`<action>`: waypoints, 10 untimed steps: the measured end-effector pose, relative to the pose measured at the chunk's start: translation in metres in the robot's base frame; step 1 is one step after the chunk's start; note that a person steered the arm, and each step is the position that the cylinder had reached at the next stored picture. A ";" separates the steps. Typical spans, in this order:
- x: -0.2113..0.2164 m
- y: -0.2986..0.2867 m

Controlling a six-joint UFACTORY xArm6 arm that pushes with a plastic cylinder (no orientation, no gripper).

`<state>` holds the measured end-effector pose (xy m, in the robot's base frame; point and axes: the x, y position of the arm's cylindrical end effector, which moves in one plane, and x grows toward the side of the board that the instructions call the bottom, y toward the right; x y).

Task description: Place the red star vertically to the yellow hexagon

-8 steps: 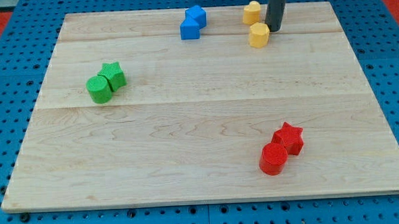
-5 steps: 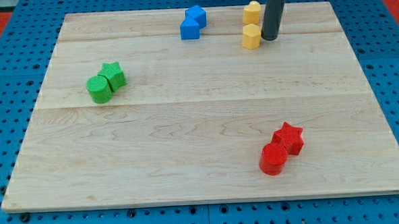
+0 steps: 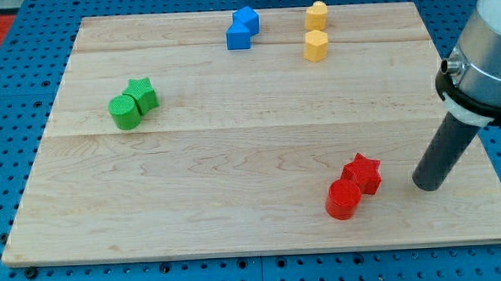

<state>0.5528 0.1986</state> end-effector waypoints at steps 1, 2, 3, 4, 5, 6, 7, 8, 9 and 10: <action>0.005 -0.065; 0.004 -0.060; -0.043 -0.097; -0.085 -0.106; -0.136 -0.085; -0.118 -0.019; -0.054 -0.020; -0.026 -0.055; -0.050 -0.099; -0.089 -0.093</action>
<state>0.4637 0.1058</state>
